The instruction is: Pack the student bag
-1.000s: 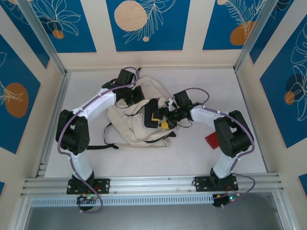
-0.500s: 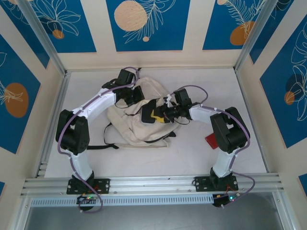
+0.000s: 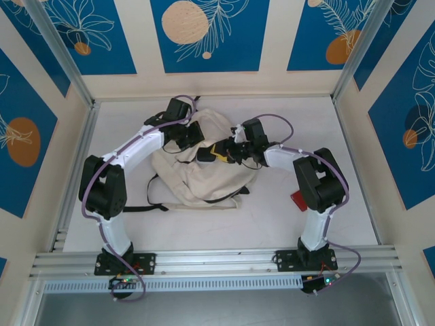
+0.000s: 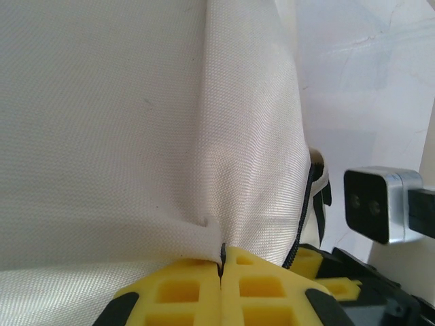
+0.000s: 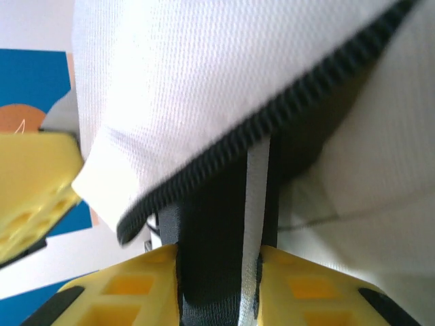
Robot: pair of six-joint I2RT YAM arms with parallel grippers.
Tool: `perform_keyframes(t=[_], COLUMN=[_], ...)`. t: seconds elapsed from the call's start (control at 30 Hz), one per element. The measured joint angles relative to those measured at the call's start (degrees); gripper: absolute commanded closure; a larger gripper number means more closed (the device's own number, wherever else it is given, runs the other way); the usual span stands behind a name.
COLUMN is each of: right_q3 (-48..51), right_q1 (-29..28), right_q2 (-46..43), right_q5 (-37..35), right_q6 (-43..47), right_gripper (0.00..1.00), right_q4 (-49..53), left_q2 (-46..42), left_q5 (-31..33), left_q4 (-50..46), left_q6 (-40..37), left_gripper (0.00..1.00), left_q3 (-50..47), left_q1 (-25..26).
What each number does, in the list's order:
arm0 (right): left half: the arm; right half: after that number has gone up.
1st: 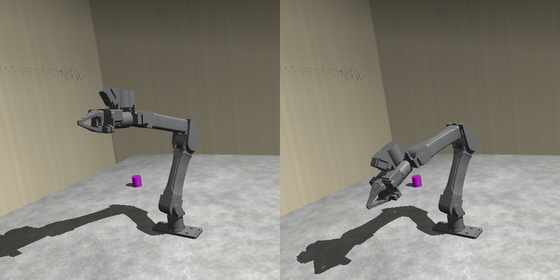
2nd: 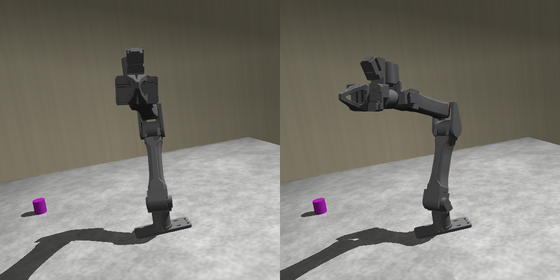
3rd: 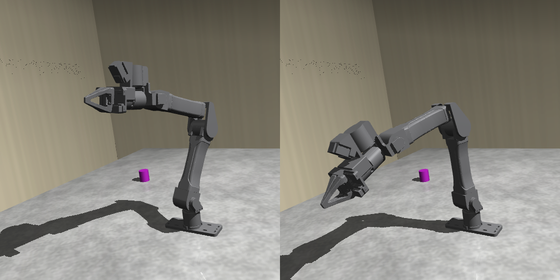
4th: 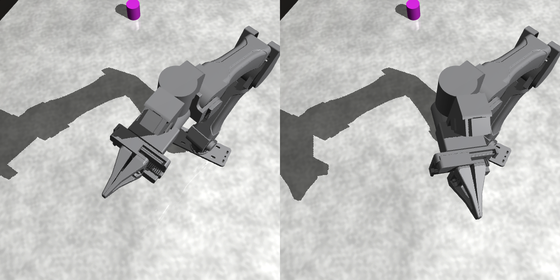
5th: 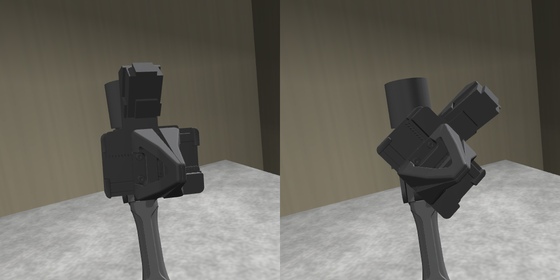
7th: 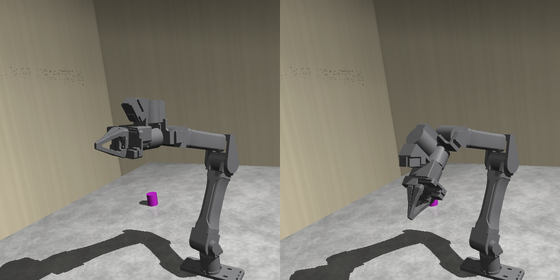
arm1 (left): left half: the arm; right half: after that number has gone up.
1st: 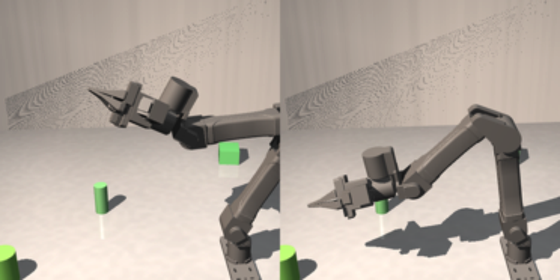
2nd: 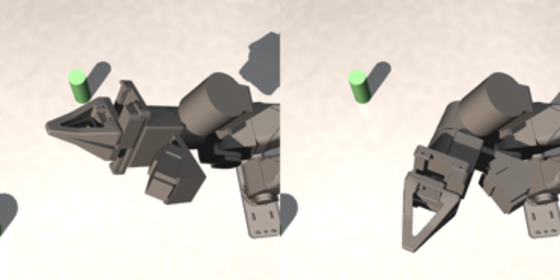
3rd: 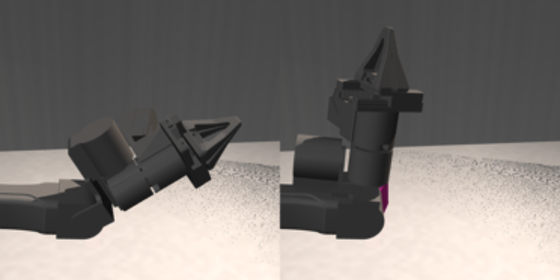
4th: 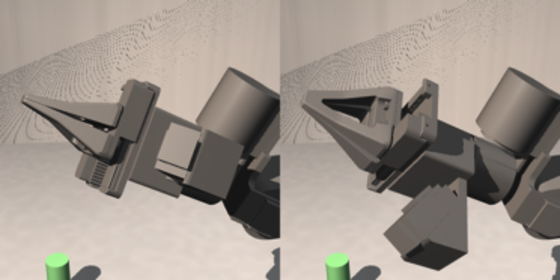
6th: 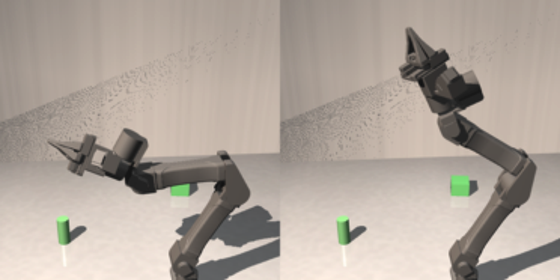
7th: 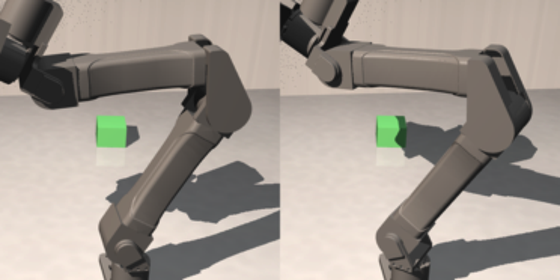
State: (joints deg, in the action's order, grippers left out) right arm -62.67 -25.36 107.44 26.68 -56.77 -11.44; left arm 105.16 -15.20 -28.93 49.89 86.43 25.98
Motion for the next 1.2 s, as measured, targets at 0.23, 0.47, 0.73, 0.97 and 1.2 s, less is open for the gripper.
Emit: perform_keyframes(t=[0.23,0.47,0.73,0.97,1.2], right_q3=[-0.22,3.06,4.48,0.07,-1.57], right_q1=[-1.95,-2.25,-3.5,-6.56,-7.21], right_q2=[3.8,3.69,3.69,7.87,10.43], right_q5=[-0.96,-0.17,-1.7,-3.76,-3.91], right_q6=[-5.92,-7.69,-9.73,-12.5,-14.1], right_gripper=[0.57,0.63,0.75,0.8,0.6], right_q4=[-9.07,-15.47,-17.88,-20.59,-23.02], left_q2=[0.0,0.0,0.0,0.0,0.0], left_q5=[0.17,-0.07,-0.48,-0.48,-0.63], left_q4=[0.83,1.14,1.51,2.4,3.17], left_q6=[2.1,2.75,3.61,4.52,5.33], left_gripper=[1.0,1.0,1.0,1.0,1.0], left_q3=[-0.15,-0.31,-0.57,-1.14,-1.86], left_q1=[-0.37,-0.5,-0.63,-0.68,-1.11])
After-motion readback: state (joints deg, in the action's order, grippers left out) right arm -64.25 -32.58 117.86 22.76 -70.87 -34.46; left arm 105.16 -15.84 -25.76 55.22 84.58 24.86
